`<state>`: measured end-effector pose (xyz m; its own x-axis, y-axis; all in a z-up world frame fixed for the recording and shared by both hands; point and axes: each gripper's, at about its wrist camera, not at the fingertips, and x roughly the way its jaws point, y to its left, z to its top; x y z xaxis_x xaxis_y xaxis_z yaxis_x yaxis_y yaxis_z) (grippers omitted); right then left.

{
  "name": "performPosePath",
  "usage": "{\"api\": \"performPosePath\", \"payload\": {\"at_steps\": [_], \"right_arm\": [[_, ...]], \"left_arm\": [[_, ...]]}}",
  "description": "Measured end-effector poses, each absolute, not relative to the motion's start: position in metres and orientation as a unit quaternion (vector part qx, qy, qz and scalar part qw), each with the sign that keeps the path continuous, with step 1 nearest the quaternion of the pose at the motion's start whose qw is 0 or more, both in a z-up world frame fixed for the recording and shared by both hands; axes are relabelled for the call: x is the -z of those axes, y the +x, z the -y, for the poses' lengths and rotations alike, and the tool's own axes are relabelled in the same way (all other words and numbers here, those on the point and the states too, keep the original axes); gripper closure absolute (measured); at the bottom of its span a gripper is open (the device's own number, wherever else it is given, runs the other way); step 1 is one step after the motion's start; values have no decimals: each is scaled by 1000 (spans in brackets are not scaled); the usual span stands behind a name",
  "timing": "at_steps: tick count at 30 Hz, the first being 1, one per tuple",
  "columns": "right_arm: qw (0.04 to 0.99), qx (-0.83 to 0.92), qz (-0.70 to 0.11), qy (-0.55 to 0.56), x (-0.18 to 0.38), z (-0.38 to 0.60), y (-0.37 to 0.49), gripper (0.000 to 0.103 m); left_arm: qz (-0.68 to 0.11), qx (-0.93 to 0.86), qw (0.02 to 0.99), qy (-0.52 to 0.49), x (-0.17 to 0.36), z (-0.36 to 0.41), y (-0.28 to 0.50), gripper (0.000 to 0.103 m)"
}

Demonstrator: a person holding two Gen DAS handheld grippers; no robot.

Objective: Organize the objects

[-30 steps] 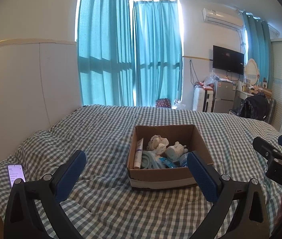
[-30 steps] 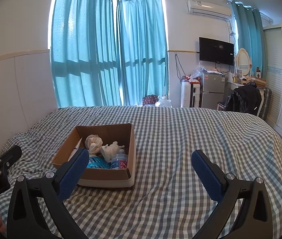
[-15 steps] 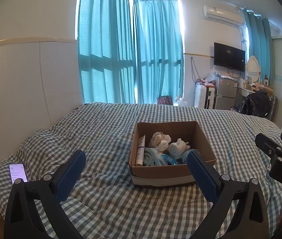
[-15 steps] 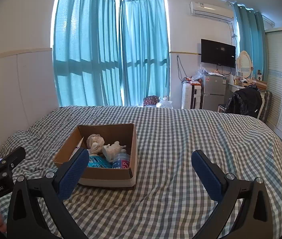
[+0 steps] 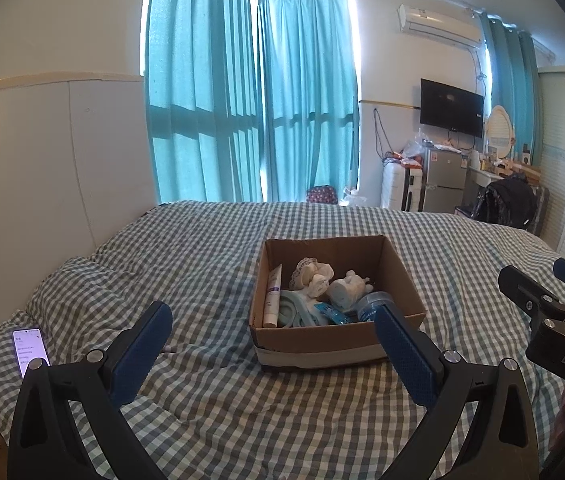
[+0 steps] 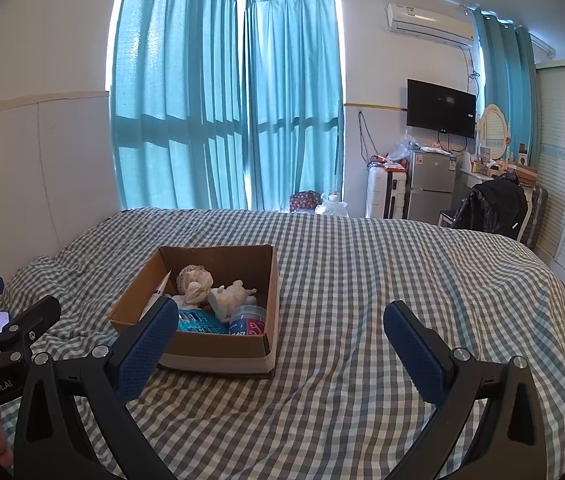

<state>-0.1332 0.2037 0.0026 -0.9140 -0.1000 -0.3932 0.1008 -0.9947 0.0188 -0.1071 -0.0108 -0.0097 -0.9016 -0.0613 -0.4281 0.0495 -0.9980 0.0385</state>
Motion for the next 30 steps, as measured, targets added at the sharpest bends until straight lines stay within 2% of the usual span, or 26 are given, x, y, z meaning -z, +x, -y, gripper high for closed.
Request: {"api": "performPosePath", "payload": {"at_steps": [30], "right_arm": [[51,976,5,213,-1,-205,-134,0]], "left_arm": [[14,975,32,218,8,11,-101,0]]}}
